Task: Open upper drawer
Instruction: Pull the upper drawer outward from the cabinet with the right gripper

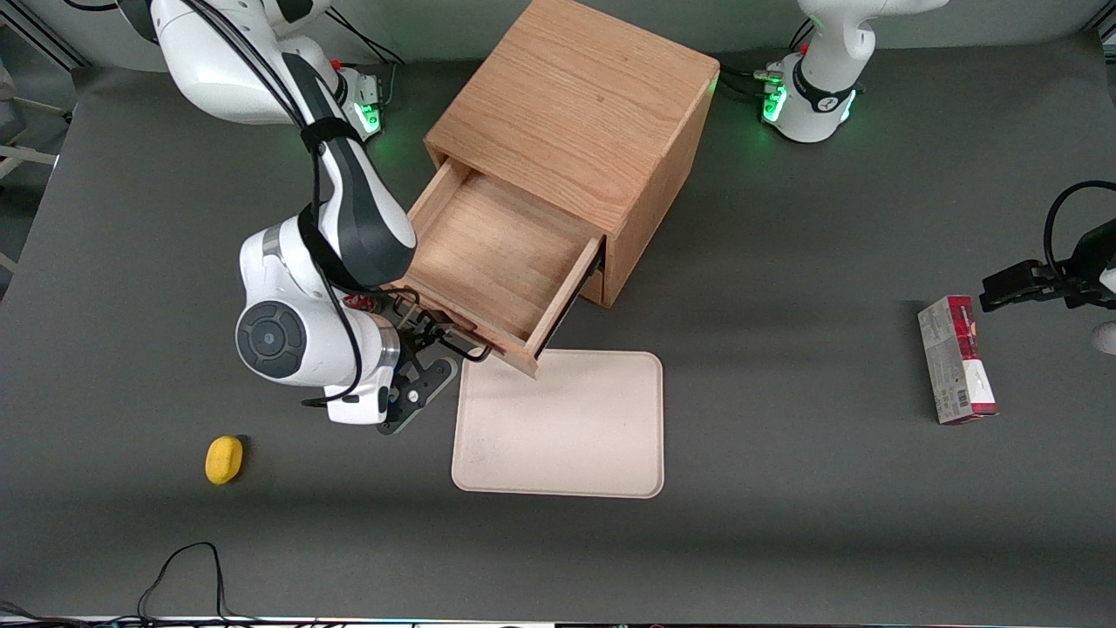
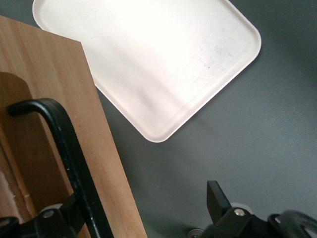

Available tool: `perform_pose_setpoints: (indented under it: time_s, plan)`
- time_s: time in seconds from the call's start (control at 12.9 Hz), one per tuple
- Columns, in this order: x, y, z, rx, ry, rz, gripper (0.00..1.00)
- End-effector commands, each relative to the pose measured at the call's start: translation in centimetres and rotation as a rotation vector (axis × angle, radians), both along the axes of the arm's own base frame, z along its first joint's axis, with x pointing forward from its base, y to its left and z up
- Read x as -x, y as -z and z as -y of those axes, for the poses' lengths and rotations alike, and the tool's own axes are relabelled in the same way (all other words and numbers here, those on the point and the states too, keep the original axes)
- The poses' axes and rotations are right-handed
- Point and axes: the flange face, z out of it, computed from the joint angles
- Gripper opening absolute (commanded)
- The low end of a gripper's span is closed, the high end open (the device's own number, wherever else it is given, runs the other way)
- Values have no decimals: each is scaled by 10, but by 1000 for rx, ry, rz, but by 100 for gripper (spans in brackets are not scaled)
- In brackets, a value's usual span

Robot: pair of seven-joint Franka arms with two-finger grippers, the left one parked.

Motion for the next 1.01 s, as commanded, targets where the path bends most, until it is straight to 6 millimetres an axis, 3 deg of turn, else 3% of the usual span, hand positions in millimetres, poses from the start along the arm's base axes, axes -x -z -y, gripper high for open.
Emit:
perform_pose_setpoints:
  time_s: [0.0, 0.39, 0.93]
  plan:
    - [-16, 4, 9, 8, -12, 20, 100]
    - [-27, 0, 23, 1, 2, 37, 100]
    - [-32, -13, 26, -8, 2, 59, 100]
